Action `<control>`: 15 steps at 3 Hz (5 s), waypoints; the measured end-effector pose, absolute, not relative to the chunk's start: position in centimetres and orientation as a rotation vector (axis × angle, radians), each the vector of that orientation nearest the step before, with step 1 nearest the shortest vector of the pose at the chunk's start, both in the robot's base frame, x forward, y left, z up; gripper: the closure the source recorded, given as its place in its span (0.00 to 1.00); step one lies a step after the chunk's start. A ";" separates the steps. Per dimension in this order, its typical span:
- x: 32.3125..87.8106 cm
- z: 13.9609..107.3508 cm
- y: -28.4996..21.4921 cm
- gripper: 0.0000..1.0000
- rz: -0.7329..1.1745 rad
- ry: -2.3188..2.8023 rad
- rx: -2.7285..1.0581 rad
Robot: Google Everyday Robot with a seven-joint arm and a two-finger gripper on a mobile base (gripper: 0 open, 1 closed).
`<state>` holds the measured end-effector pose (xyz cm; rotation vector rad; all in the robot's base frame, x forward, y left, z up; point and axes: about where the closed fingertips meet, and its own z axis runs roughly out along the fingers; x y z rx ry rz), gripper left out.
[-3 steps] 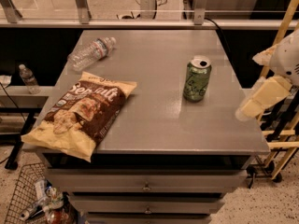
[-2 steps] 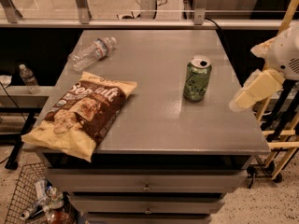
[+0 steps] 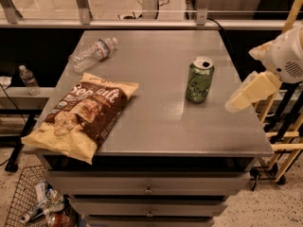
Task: Move green can near brown chip bag
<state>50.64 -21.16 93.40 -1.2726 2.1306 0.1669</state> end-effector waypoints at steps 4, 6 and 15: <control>55.0 89.6 -17.7 0.00 0.303 2.009 -1.139; 57.7 89.4 -16.1 0.00 0.366 1.947 -1.155; 51.9 96.2 -5.5 1.00 0.687 1.543 -1.513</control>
Offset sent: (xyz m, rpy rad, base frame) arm 0.0318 0.0321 -0.0232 0.1912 -0.1009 -0.0095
